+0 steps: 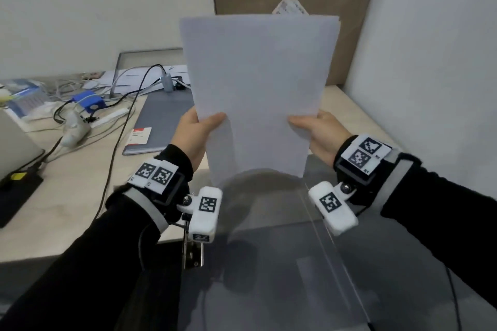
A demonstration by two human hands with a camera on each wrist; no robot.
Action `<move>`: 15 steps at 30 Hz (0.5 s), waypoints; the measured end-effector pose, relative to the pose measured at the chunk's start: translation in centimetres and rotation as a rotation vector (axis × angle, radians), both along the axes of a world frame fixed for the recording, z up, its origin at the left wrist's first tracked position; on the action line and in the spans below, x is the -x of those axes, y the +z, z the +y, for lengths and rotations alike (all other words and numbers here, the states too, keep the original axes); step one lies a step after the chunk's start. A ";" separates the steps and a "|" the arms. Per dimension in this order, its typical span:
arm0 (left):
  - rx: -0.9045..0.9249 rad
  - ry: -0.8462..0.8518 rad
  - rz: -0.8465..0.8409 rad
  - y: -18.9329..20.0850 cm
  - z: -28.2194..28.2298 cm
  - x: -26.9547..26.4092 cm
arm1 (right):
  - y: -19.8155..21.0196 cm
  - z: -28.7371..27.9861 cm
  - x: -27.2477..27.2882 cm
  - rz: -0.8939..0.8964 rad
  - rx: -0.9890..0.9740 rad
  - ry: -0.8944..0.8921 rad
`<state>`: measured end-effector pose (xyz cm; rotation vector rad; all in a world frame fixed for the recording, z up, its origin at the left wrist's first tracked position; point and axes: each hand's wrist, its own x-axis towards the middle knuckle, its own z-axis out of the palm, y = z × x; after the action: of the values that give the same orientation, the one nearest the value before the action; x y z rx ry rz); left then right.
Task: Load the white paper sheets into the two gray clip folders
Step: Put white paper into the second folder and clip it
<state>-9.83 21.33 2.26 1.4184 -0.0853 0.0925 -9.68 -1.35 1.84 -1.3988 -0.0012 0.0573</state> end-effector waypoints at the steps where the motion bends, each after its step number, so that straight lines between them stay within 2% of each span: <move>1: -0.009 -0.009 0.031 -0.5 -0.1 0.5 | -0.5 0.8 0.5 0.008 -0.010 -0.025; 4: -0.026 -0.022 0.120 -1.6 -0.2 1.8 | -2.2 2.0 1.8 -0.059 0.106 -0.137; 8: -0.098 -0.014 0.113 -0.6 0.7 2.1 | -0.9 0.8 2.4 -0.142 0.407 -0.202; 11: -0.279 -0.049 0.152 -0.2 2.3 2.5 | -0.3 -1.0 2.8 -0.041 0.362 -0.152; 13: -0.419 -0.015 0.223 -1.0 4.0 3.0 | -0.6 -2.2 3.4 0.068 0.321 -0.075; 15: -0.549 -0.009 0.301 -2.4 5.4 4.0 | -1.6 -3.0 4.1 0.187 0.374 -0.005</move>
<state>-13.81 26.73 -0.15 1.9635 0.1435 -0.1651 -13.81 -4.37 0.24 -1.7621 0.1759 0.1921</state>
